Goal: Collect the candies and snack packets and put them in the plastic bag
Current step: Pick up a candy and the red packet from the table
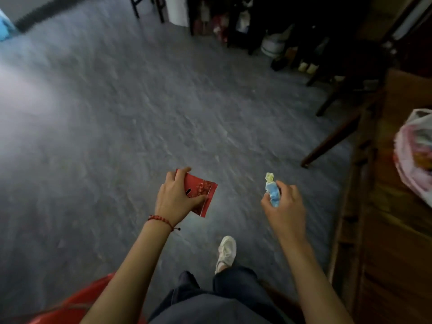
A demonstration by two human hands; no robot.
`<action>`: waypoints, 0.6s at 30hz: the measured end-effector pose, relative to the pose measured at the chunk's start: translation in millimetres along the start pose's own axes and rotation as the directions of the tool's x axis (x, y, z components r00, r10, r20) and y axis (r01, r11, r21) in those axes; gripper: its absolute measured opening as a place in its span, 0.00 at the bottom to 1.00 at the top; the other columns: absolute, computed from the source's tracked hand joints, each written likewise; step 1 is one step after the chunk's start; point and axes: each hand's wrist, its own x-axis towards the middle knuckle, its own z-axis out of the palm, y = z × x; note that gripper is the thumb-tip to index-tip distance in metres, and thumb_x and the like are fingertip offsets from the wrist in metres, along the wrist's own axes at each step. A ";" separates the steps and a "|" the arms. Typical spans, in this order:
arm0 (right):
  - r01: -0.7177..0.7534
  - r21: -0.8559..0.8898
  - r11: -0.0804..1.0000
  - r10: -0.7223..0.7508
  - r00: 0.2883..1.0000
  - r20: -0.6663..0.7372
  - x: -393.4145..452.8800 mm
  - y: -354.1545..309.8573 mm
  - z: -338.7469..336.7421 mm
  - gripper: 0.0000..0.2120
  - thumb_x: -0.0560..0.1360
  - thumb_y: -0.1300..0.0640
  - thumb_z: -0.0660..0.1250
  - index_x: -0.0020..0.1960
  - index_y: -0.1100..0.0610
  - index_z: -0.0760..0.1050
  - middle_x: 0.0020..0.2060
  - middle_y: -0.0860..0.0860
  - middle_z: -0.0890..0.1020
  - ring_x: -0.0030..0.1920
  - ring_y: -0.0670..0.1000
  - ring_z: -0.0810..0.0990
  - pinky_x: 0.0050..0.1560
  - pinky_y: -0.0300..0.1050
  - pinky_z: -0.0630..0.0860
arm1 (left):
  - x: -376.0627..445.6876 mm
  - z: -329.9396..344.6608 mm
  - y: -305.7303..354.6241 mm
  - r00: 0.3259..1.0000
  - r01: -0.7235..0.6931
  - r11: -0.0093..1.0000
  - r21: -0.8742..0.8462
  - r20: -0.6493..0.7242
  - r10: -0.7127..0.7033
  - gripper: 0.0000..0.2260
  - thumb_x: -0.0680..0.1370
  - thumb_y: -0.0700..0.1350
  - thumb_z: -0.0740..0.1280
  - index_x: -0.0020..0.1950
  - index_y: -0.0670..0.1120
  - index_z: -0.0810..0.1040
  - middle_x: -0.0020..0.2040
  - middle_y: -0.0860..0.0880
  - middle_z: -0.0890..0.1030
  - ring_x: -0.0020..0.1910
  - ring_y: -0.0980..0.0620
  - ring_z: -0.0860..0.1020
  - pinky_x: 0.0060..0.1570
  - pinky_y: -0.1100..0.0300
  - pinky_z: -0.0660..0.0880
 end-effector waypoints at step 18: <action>-0.321 -0.100 0.942 0.290 0.926 -0.242 210.0 65.9 -10.2 0.16 0.67 0.61 0.73 0.53 0.65 0.75 0.42 0.61 0.77 0.39 0.55 0.76 0.36 0.40 0.67 | 260.0 60.7 172.9 0.900 -0.370 0.929 0.023 0.257 0.352 0.35 0.66 0.52 0.75 0.68 0.47 0.64 0.61 0.44 0.69 0.55 0.46 0.72 0.52 0.55 0.70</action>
